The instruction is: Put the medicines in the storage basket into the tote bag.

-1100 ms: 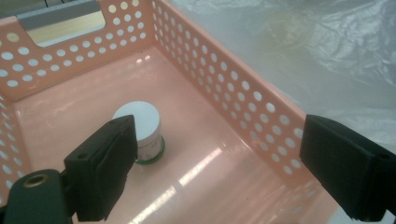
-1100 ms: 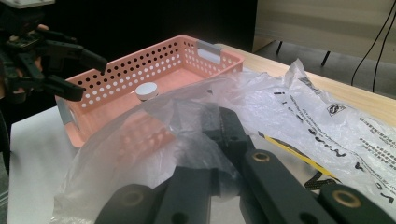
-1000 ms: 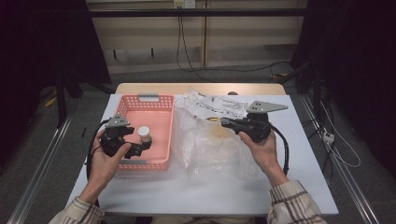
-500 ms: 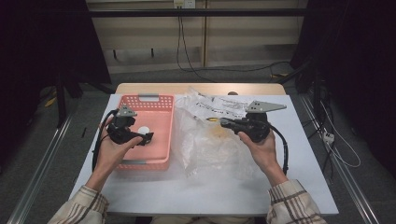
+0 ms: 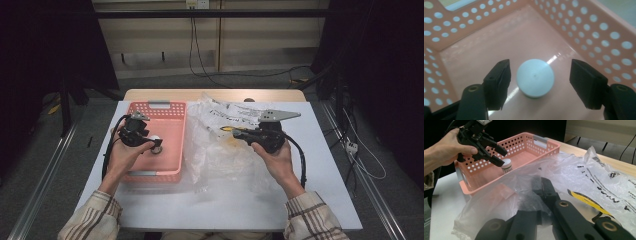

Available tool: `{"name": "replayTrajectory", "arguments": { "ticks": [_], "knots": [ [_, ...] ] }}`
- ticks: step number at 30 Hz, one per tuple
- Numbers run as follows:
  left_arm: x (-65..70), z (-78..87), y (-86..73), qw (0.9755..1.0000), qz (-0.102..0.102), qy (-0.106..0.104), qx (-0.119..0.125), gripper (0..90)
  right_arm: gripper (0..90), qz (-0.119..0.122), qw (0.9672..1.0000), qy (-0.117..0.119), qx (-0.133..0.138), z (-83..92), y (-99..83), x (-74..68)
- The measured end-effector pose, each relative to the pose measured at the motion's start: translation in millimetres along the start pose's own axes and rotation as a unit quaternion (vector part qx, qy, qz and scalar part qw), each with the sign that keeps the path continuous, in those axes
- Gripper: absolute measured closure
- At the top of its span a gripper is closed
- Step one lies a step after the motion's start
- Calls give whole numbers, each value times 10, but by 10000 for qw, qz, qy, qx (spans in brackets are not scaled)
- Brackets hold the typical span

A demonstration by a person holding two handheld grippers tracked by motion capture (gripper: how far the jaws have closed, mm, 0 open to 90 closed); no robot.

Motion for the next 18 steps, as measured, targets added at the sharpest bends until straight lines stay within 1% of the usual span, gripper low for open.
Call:
{"name": "replayTrajectory", "arguments": {
  "ticks": [1,2,3,4,5,6,7,8,10,12,13,14,17,18],
  "knots": [
    [-9,-20,-6,10000,-36,22,-44,347,900,-5,10000,-3,10,1,2,-1],
    [-15,-41,-20,9999,-66,56,-138,350,900,-6,10000,4,6,-1,2,-2],
    [-15,-62,-33,9998,-74,47,-197,348,900,-4,10000,11,-4,-7,0,-5],
    [-24,-75,-38,9996,-100,81,-245,338,900,11,10000,5,-15,-11,1,-7],
    [-25,-84,-38,9996,-91,141,-239,336,900,16,10000,8,-4,-14,6,-8],
    [-26,-87,-34,9996,-84,127,-234,338,900,23,10000,6,-2,-16,7,-8],
    [-25,-91,-35,9995,-49,24,-296,356,900,28,10000,4,-10,-18,5,-10],
    [-30,-104,-35,9995,-49,72,-296,376,900,34,10000,16,-25,-20,-2,-13],
    [-35,-127,-41,9992,-59,100,-374,416,900,47,10000,23,-41,-20,-16,-19],
    [-37,-154,-47,9990,-41,194,-394,457,900,28,10000,25,-59,-17,-33,-25],
    [-41,-160,-52,9989,-22,189,-434,479,900,36,10000,29,-73,-16,-44,-29],
    [-40,-167,-52,9990,28,161,-424,499,900,41,10000,18,-85,-15,-51,-33],
    [-36,-167,-57,9988,42,190,-446,502,900,49,9999,16,-105,-14,-53,-40],
    [-42,-162,-58,9987,18,199,-461,502,900,46,9999,14,-100,-15,-52,-39]
  ]
}}
Point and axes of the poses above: each handheld gripper's, and its own axes: z roughly backward along the jaws, y roughly out of its top, x roughly to its right, the point moved 5 cm from there along -z, roughly forward along the jaws, and after that the axes turned 15 degrees about z, right-handed, at the moved point
